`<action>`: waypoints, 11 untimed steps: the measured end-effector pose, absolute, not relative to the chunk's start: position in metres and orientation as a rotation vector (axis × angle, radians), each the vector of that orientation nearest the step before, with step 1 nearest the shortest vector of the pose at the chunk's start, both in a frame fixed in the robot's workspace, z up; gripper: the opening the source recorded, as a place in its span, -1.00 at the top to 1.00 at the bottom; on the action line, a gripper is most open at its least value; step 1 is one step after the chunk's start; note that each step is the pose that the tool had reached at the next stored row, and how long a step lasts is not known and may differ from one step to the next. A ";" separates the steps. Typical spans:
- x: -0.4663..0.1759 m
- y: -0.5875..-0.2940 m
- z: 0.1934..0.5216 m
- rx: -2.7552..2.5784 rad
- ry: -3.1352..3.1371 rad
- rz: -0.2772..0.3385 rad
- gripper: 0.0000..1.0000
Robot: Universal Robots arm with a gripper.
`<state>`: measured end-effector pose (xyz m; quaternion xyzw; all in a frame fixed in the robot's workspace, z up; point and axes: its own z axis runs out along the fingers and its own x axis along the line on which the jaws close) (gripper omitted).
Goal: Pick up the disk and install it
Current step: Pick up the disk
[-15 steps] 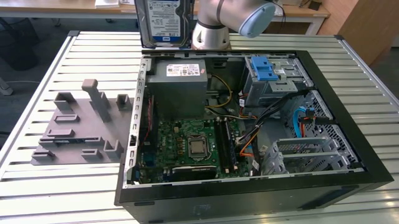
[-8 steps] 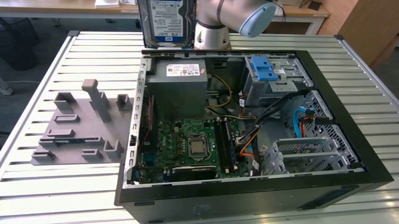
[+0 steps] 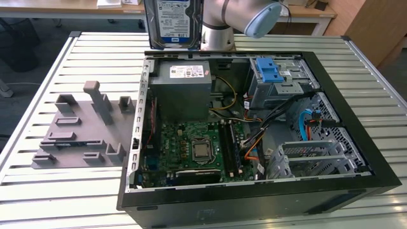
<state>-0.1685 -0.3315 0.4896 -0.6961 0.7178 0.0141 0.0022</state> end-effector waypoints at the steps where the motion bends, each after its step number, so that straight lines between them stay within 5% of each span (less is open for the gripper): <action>1: -0.168 -0.332 0.490 -2.184 2.252 0.044 0.27; 11: -0.160 -0.332 0.490 -2.184 2.252 0.044 0.27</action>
